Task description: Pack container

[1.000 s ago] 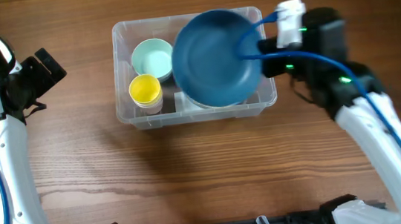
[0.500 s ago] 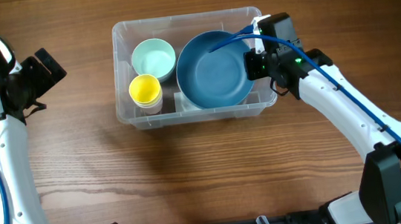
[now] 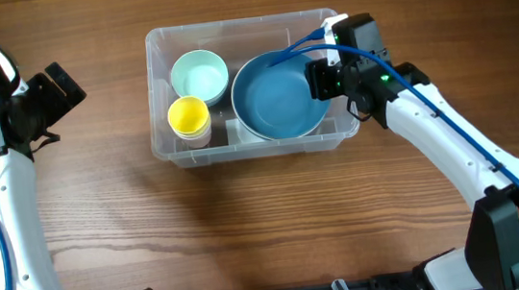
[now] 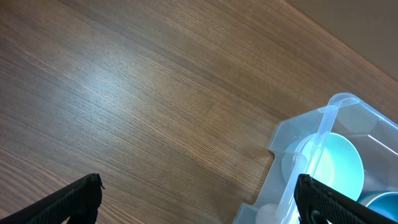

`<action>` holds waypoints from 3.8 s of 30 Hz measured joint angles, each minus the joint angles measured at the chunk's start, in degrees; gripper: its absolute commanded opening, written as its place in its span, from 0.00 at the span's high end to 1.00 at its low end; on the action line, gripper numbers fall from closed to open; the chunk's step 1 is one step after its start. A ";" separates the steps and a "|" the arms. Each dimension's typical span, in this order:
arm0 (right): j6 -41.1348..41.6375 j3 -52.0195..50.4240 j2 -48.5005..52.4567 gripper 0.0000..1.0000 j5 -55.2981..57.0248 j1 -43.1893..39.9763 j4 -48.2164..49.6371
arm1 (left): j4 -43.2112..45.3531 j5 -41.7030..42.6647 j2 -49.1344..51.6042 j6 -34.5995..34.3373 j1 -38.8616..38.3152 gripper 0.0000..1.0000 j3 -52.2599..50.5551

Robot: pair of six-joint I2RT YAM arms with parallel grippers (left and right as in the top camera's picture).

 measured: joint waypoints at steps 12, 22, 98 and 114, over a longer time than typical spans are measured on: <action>2.95 7.56 -14.03 0.01 6.86 -6.60 -11.21 | 0.00 0.00 0.00 0.00 0.00 0.00 0.00; 3.30 8.00 -19.10 0.01 8.48 -9.77 -13.22 | 0.00 0.00 0.00 0.00 0.00 0.00 0.00; 3.52 -57.79 -92.43 0.00 7.89 -9.77 25.11 | 0.00 0.00 0.00 0.00 0.00 0.00 0.00; 0.48 -66.40 -92.50 0.00 3.50 -12.66 28.28 | 0.00 0.00 0.00 0.00 0.00 0.00 0.00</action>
